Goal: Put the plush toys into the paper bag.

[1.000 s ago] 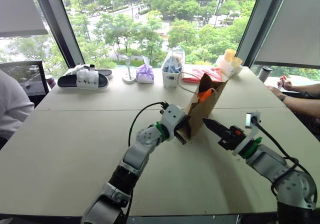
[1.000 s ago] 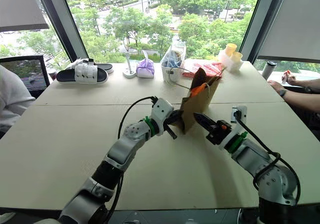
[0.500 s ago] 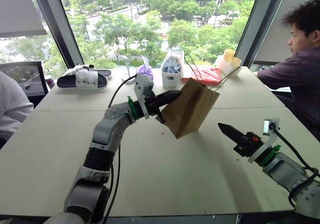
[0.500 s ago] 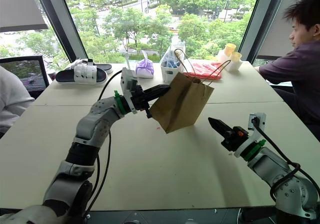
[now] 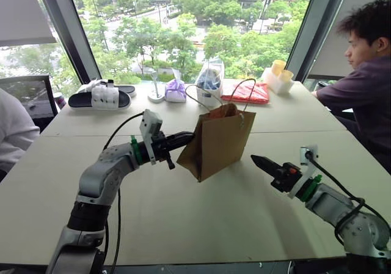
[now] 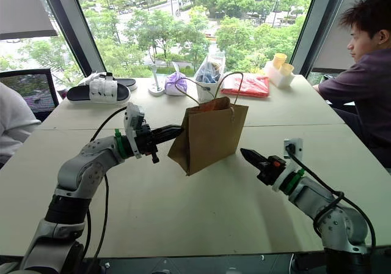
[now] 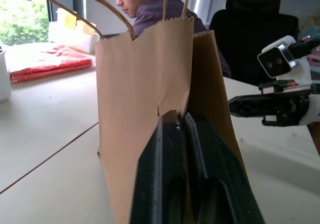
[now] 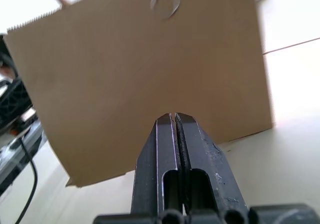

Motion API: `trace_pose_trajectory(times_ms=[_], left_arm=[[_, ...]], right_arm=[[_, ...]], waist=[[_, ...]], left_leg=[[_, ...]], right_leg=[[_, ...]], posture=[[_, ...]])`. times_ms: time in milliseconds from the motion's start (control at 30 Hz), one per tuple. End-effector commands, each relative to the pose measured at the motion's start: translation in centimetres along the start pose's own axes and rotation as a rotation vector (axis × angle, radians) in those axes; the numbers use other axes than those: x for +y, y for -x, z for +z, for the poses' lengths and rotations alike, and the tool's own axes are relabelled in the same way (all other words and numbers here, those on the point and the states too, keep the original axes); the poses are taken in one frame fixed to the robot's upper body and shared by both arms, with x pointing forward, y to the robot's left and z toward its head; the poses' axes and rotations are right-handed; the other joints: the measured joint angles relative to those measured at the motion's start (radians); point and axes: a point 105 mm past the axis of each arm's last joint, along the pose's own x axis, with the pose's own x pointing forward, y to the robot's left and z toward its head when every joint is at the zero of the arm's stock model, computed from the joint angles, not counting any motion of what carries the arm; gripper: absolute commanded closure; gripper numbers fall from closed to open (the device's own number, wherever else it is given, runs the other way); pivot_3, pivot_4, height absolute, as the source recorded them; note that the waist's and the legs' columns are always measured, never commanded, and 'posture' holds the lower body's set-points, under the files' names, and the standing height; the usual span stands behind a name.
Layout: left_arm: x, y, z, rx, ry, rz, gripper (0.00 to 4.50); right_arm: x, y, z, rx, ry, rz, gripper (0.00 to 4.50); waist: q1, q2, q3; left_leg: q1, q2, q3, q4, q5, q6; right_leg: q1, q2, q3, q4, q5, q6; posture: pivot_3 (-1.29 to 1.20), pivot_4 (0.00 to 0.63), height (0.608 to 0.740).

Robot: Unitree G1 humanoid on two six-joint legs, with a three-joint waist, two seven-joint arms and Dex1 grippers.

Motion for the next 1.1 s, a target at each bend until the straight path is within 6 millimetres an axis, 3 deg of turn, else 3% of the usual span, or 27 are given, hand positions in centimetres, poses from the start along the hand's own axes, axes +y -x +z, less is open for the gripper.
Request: trace_pose_trajectory(times_ms=[33,133,300,533,600,733,867,1100], left_arm=[[-0.9,0.6,-0.7,0.048,-0.048,-0.047,2.77],[-1.1,1.0,-1.1,0.076,-0.058,-0.045,1.39],[-2.1,2.2,-1.1,0.133,-0.011,-0.108,1.39],[-2.6,5.4,-1.4,0.232,0.056,-0.089,1.39],[-3.1,5.3,-1.3,0.23,0.05,-0.094,1.39],[-4.8,3.2,-2.3,0.23,0.033,-0.108,1.39],[-5.2,1.7,-3.0,0.228,0.033,-0.103,1.39],[-5.0,0.9,-3.5,0.243,0.012,-0.077,1.39]], right_arm=[[3.5,-1.7,0.9,-0.015,0.056,0.128,4.5],[5.0,-2.8,0.8,-0.005,0.061,0.173,4.5],[7.1,-4.4,0.4,0.011,0.06,0.221,4.5],[8.3,-4.0,-0.5,0.087,0.085,0.273,4.5],[8.5,-3.8,-0.7,0.105,0.082,0.288,4.5],[8.9,-4.1,-1.7,0.161,0.079,0.306,4.5],[9.0,-4.6,-2.2,0.195,0.101,0.311,4.5],[8.7,-5.2,-2.4,0.207,0.12,0.297,4.5]], waist=[[-0.004,0.0,0.0],[-0.002,0.0,0.0],[0.0,0.0,0.0],[-0.002,0.0,0.0],[0.0,0.0,0.0],[0.001,0.0,0.0],[-0.002,0.0,0.0],[-0.001,0.0,0.0]], left_leg=[[0.0,0.0,0.0,0.0,0.0,0.0],[0.0,0.001,-0.002,-0.001,0.0,0.0],[-0.001,0.0,-0.003,0.0,0.0,0.0],[-0.001,0.001,-0.003,-0.002,0.0,0.0],[-0.001,0.001,-0.003,-0.002,0.0,0.0],[-0.001,0.0,-0.003,-0.001,0.0,0.0],[-0.001,0.0,-0.003,-0.001,0.0,0.0],[-0.001,0.0,-0.003,-0.001,0.0,0.0]], right_leg=[[-0.001,0.0,0.0,0.0,0.0,0.0],[-0.002,0.0,0.001,0.0,0.0,0.0],[-0.001,0.0,0.001,0.0,0.0,0.0],[-0.002,0.0,0.0,0.0,0.0,0.0],[-0.002,0.0,0.0,0.0,0.0,0.0],[-0.001,-0.001,0.0,0.0,0.0,0.0],[-0.001,-0.001,0.0,0.0,0.0,0.0],[-0.002,0.0,0.0,0.0,0.0,0.0]], posture=[[0.0,0.15,0.74],[0.0,0.15,0.74],[0.0,0.15,0.74],[0.0,0.15,0.74],[0.0,0.15,0.74],[0.0,0.15,0.74],[0.0,0.15,0.74],[0.0,0.15,0.74]])
